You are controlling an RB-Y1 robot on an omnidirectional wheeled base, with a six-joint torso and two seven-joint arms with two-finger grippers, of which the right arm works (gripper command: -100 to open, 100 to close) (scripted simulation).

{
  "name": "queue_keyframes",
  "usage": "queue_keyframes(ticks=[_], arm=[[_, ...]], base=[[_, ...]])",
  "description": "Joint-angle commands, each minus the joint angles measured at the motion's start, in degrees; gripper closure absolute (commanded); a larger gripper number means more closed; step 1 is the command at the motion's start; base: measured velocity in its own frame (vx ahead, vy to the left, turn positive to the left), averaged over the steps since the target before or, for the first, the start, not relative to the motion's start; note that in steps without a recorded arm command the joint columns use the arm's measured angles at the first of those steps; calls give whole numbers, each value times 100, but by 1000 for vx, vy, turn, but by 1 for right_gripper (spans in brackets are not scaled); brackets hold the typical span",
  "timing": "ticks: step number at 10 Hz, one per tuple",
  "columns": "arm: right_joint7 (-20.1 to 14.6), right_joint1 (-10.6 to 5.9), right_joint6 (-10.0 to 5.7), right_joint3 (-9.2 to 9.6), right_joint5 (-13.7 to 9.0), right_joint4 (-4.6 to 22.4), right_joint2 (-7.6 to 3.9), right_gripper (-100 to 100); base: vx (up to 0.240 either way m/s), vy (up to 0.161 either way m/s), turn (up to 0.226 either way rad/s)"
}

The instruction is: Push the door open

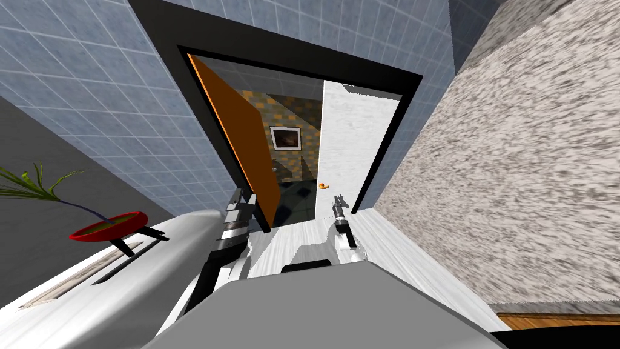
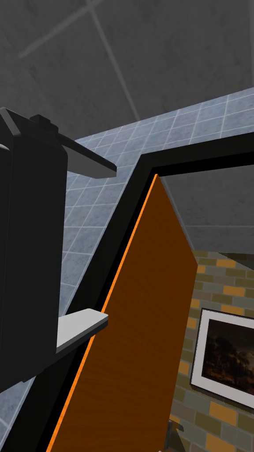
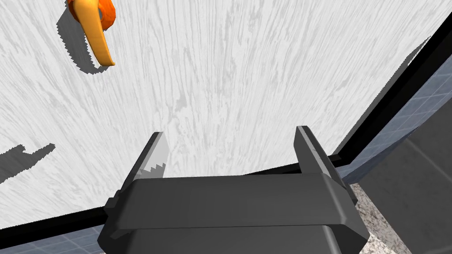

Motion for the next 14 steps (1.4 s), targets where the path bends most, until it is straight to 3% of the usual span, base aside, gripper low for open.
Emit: queue_keyframes(ticks=[1,13,14], arm=[[19,-125,-55,10,-70,286,3,-100],[175,-826,-437,123,-501,2092,210,-100],[196,-922,-490,139,-560,2338,257,-100]], base=[[74,-84,76],[66,-90,85],[69,-120,72]])
